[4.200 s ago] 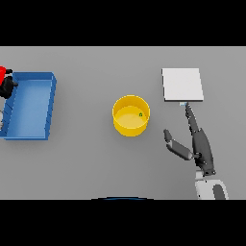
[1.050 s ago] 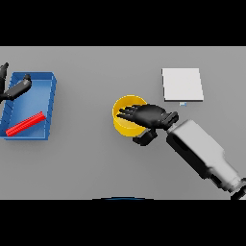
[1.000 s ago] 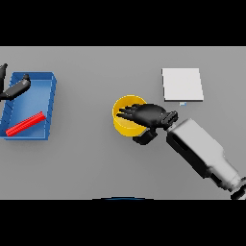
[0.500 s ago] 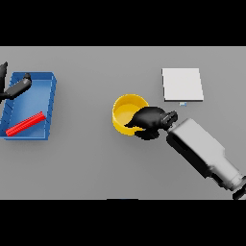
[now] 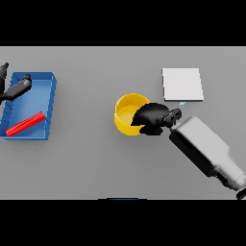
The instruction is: Pick up the red beaker and tilt it to pour out 1 green nut into yellow bowl. Pick up the yellow bowl and place it on the metallic measuring scale.
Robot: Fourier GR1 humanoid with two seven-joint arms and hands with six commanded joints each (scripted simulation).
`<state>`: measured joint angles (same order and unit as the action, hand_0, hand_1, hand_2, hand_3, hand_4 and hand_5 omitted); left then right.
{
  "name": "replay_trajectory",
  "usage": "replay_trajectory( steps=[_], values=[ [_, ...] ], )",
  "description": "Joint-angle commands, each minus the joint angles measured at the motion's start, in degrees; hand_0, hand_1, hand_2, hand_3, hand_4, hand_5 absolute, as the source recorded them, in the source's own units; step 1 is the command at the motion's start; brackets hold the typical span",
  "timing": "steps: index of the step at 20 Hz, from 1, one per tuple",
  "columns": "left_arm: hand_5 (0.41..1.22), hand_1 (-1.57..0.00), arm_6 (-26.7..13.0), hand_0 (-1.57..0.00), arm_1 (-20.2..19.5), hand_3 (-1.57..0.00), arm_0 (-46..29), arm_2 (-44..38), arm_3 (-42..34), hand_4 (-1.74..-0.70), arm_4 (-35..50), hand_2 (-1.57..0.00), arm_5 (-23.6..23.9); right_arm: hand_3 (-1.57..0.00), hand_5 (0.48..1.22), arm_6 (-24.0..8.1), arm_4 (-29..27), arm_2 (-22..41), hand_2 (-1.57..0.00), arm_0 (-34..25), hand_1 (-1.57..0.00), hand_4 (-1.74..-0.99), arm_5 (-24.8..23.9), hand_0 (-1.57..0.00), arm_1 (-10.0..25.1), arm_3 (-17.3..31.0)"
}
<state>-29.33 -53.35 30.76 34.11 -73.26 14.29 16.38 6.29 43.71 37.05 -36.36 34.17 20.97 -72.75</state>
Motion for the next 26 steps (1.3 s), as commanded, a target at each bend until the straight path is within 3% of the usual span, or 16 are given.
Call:
replay_trajectory(
  steps=[1, 4, 9, 12, 13, 17, 26],
  values=[
    [0.724, 0.0, 0.34, 0.0, -0.43, 0.0, -0.05, 0.02, -0.42, -0.8, -0.31, 0.0, 0.18, -1.19, 1.212, -0.81, -0.65, -0.59, -1.49, -0.3, -1.53, -1.729, 0.85, -1.53, 0.08, -1.03],
    [0.721, 0.0, 0.08, 0.0, -0.66, 0.0, -0.44, 0.29, -1.09, -0.8, -0.45, 0.0, 0.27, -1.38, 1.216, -0.97, -2.08, -2.36, -1.51, -1.48, -1.55, -1.731, 3.85, -1.55, 2.81, -5.31],
    [0.723, 0.0, -0.41, 0.0, -0.84, 0.0, 0.03, -0.09, -1.1, -0.8, 0.06, 0.0, -0.07, -1.29, 1.219, -6.88, -4.0, -6.21, -1.55, -3.19, -1.56, -1.723, 7.27, -1.56, 4.48, -10.2],
    [0.723, 0.0, -0.02, 0.0, -0.06, 0.0, 1.12, -0.25, 0.4, -0.8, 0.03, 0.0, -0.53, -1.25, 1.219, -7.69, -4.42, -7.41, -1.56, -4.07, -1.57, -1.72, 7.58, -1.57, 4.91, -9.42],
    [0.723, 0.0, -0.26, 0.0, -0.24, 0.0, 0.97, 0.09, -0.6, -0.8, -0.43, 0.0, -0.06, -1.24, 1.22, -6.4, -4.31, -7.48, -1.56, -4.18, -1.57, -1.719, 7.18, -1.57, 5.87, -9.59],
    [0.741, 0.0, 1.05, 0.0, -2.29, 0.0, -1.16, -0.99, -2.53, -0.81, 0.42, 0.0, 0.59, -1.33, 1.221, -3.64, -3.18, -9.16, -1.57, -7.24, -1.57, -1.72, 4.39, -1.57, 8.8, -6.02],
    [0.765, 0.0, -4.63, 0.0, -2.8, 0.0, -0.63, -0.14, -5.03, -0.83, 0.03, 0.0, 1.28, -1.19, 1.221, -1.03, -1.43, -13.25, -1.57, -10.99, -1.57, -1.72, -3.57, -1.57, 11.23, 11.0]
  ],
)
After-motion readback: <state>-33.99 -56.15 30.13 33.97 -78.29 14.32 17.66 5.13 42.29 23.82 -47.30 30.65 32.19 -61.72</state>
